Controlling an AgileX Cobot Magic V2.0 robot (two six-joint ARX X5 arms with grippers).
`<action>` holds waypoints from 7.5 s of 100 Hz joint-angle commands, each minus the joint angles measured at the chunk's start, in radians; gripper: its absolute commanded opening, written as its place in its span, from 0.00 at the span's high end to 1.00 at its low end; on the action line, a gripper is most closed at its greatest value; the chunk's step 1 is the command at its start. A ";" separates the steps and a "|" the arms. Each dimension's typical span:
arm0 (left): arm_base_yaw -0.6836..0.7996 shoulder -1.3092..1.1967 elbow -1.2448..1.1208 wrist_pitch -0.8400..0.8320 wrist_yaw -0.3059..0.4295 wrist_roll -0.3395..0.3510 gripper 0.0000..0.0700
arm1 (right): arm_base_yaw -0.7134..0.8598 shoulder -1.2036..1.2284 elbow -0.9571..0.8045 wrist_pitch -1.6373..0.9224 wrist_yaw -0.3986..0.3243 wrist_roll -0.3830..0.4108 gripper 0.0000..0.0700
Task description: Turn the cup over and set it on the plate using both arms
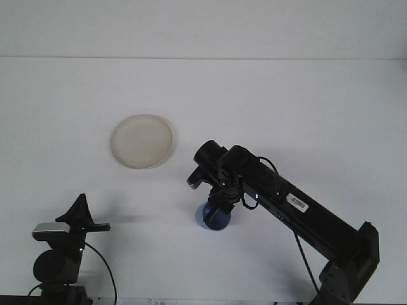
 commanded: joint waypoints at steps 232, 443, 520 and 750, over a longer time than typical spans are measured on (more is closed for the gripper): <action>0.001 -0.002 -0.018 0.010 -0.002 -0.002 0.98 | -0.821 -1.215 -0.830 0.744 -0.005 0.110 0.62; -0.238 1.099 1.186 -0.834 0.423 -0.027 0.38 | -0.821 -1.308 -0.900 0.760 -0.007 0.134 1.00; -0.709 1.594 1.419 -0.869 0.254 0.044 0.38 | -0.821 -1.309 -0.900 0.759 -0.016 0.135 1.00; -0.130 1.704 1.749 -0.866 0.063 0.003 0.38 | -0.821 -1.309 -0.900 0.759 -0.014 0.134 1.00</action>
